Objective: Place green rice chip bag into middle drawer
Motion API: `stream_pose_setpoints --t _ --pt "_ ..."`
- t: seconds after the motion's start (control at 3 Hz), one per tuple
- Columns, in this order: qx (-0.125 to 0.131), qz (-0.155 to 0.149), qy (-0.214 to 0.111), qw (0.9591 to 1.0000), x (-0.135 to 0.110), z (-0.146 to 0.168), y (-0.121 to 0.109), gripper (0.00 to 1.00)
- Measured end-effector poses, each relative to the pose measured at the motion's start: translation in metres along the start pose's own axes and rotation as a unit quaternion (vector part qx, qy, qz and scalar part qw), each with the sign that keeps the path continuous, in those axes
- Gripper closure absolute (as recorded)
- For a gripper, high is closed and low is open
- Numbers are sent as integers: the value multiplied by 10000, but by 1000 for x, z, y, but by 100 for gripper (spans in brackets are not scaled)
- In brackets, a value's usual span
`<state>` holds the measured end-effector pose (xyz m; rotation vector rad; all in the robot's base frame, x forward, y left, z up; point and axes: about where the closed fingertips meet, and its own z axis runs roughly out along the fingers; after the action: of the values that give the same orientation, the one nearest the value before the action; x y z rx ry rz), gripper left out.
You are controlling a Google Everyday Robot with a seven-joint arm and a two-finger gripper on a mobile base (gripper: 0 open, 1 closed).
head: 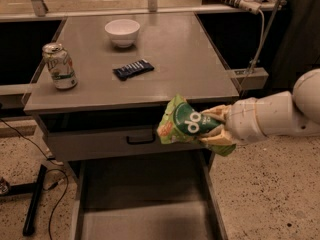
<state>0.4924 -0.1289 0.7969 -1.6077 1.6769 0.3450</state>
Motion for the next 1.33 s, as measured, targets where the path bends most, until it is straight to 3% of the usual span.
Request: stream_pose_setpoints --t 0.67,1.0,1.33 --pt "-517 -231 110 9983 30 96 91 100" --pt "-528 -347 168 9979 50 132 120 100" --pt "-444 -335 240 9982 74 168 134 100"
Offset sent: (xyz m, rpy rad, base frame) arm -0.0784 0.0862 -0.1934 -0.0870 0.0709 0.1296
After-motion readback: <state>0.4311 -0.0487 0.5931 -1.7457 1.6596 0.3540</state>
